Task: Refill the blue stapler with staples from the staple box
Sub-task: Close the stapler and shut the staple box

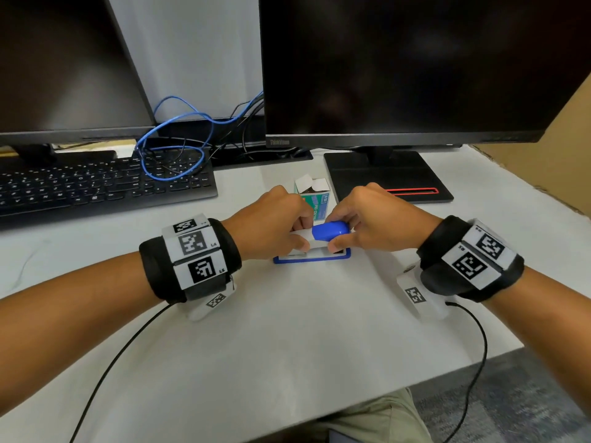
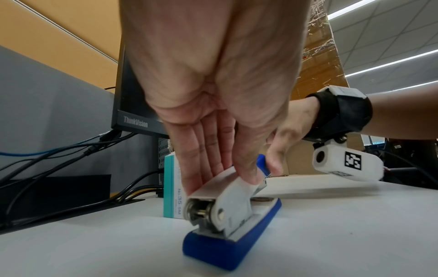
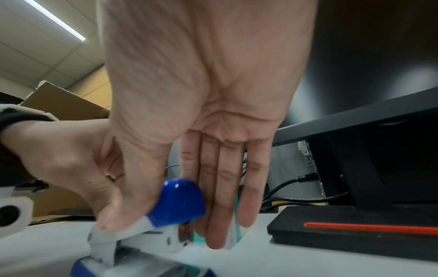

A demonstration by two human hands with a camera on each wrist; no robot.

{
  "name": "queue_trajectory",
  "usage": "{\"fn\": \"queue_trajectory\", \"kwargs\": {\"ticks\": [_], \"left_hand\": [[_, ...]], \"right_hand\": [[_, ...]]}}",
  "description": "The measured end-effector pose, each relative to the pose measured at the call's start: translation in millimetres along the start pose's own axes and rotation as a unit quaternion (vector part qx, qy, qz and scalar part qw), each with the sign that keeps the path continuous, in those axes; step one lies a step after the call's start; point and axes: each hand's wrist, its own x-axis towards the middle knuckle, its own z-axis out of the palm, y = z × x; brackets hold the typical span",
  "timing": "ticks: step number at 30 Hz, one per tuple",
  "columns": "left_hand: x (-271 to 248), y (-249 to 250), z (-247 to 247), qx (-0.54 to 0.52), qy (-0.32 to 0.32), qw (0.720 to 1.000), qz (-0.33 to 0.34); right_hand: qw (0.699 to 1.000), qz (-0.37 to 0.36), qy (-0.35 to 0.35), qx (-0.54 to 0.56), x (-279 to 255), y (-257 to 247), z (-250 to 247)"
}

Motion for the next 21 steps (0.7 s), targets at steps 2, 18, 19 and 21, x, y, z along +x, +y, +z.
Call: {"fn": "queue_trajectory", "kwargs": {"ticks": [2,18,19,21], "left_hand": [[0,-1,-1,0.0,-0.002,1.0,0.001],[6,-20,-9,-0.02,0.021,0.999,-0.033],[8,-21,-8,-0.018,0.022,0.999,-0.036],[11,-21,-8,-0.016,0.024,0.999,-0.04]], "right_hand": [[1.0,0.006,0.007,0.014,2,-1,-9],[0.992,-0.001,0.128,0.01,56,11,-21],[0.992,-0.002,0.127,0.012,56,10,-22],[0.993,-0.003,0.12,0.016,56,9,-24]]}}
